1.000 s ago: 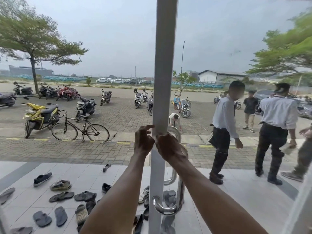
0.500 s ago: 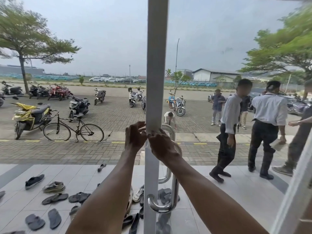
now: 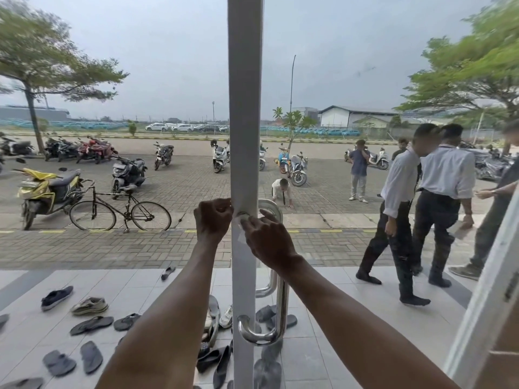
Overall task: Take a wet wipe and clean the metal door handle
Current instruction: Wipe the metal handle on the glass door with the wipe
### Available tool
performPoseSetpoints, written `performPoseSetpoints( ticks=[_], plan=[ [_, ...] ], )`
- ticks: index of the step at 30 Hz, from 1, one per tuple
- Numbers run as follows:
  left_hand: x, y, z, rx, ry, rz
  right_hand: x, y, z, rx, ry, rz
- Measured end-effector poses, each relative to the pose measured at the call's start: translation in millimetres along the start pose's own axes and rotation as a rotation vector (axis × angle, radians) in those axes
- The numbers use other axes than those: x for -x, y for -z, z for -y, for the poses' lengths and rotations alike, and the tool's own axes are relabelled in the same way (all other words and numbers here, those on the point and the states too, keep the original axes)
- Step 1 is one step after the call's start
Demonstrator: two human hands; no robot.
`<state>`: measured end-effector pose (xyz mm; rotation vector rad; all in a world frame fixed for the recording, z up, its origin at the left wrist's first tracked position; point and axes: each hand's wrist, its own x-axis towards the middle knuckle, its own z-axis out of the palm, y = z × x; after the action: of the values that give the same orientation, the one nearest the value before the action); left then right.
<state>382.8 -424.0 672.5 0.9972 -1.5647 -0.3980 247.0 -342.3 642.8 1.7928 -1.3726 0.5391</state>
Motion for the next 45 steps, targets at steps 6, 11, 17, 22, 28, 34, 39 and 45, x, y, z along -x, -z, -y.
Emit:
performPoseSetpoints(
  ticks=[6, 11, 17, 22, 28, 34, 39, 45],
  plan=[
    [-2.4, -0.7, -0.5, 0.037, 0.018, -0.010, -32.7, -12.6, 23.9, 0.003, -0.097, 0.127],
    [-5.7, -0.6, 0.3, 0.054, 0.029, 0.008, -13.7, -10.7, 13.4, -0.011, -0.038, 0.042],
    [-6.8, -8.4, 3.1, 0.065, 0.092, -0.012, 14.8, 2.8, -16.6, -0.207, -0.042, -0.075],
    [-4.4, -14.7, 0.4, 0.037, 0.102, -0.052, 1.9, 7.4, -11.9, -0.286, -0.075, 0.075],
    [-2.8, -15.8, -1.1, -0.017, 0.085, -0.043, -5.7, 0.1, -0.7, -0.179, -0.079, 0.111],
    [8.5, -19.6, 3.7, -0.247, -0.232, 0.056, 30.7, -2.4, -32.3, -0.319, -0.063, -0.075],
    [16.8, -14.1, 17.2, -0.508, -0.506, 0.201, 41.9, 0.4, -37.0, -0.363, -0.122, -0.120],
    [13.6, -12.6, 14.9, -0.600, -0.514, 0.220, 14.2, 6.4, -9.6, -0.314, -0.091, 0.024]
  ],
)
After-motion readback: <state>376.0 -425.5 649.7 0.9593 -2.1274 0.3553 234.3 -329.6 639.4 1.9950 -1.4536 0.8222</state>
